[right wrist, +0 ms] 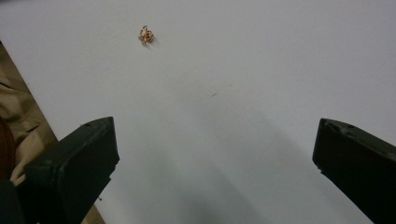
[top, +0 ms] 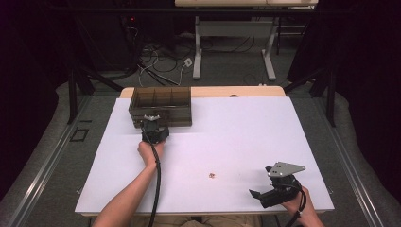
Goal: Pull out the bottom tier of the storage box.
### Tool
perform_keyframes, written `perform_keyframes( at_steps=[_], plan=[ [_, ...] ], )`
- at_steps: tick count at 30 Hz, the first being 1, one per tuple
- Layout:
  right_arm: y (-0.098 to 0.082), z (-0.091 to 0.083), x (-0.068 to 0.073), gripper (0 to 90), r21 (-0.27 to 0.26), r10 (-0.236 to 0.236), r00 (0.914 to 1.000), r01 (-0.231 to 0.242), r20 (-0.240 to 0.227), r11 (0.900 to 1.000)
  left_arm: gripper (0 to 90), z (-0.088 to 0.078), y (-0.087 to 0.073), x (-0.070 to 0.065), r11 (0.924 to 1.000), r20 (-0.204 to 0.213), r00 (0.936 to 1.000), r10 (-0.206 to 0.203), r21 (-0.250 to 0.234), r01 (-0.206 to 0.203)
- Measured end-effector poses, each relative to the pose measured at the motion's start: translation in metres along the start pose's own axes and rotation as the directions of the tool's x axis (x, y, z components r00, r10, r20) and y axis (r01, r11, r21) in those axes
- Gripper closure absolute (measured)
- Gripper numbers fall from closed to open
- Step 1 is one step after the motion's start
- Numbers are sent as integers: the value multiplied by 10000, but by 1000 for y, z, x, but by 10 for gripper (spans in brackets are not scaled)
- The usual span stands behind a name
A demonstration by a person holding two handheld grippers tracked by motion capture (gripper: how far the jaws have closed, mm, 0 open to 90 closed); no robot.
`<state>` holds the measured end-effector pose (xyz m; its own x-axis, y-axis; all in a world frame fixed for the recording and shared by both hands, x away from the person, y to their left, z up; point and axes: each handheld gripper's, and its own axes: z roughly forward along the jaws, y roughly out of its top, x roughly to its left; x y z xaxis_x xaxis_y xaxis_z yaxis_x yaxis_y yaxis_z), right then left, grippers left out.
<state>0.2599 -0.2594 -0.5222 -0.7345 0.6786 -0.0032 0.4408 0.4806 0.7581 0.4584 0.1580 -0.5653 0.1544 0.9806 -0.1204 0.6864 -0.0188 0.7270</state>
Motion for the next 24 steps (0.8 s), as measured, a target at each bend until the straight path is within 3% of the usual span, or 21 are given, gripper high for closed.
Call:
perform_keyframes(
  at_steps=[5,10,12,13,15,21,23,24],
  plan=[
    [0,0,0,0,0,2,10000,-2,-3,10000,530,-1,1,3,9999,303,9995,78,69,-80],
    [0,0,0,0,11,29,10000,-29,0,10000,317,-5,0,2,9967,425,9961,768,237,-779],
    [0,0,0,0,9,2,10000,-2,-1,10000,294,-7,-1,4,9956,690,9935,903,181,-917],
    [0,0,0,0,8,0,10000,0,-3,10000,241,-10,-2,6,9926,869,9891,1187,151,-1204],
    [0,0,0,0,9,5,10000,-5,-3,10000,217,-11,-3,7,9915,907,9876,1278,132,-1295],
    [0,0,0,0,20,-4,10000,4,-10,10000,108,-19,-5,13,9807,1394,9715,1915,117,-1950],
    [0,0,0,0,20,-6,10000,6,-6,10000,68,-21,-4,16,9741,1465,9641,2213,146,-2258],
    [0,0,0,0,22,-6,10000,7,-5,10000,41,-21,-4,18,9711,1715,9571,2336,90,-2387]
  ],
)
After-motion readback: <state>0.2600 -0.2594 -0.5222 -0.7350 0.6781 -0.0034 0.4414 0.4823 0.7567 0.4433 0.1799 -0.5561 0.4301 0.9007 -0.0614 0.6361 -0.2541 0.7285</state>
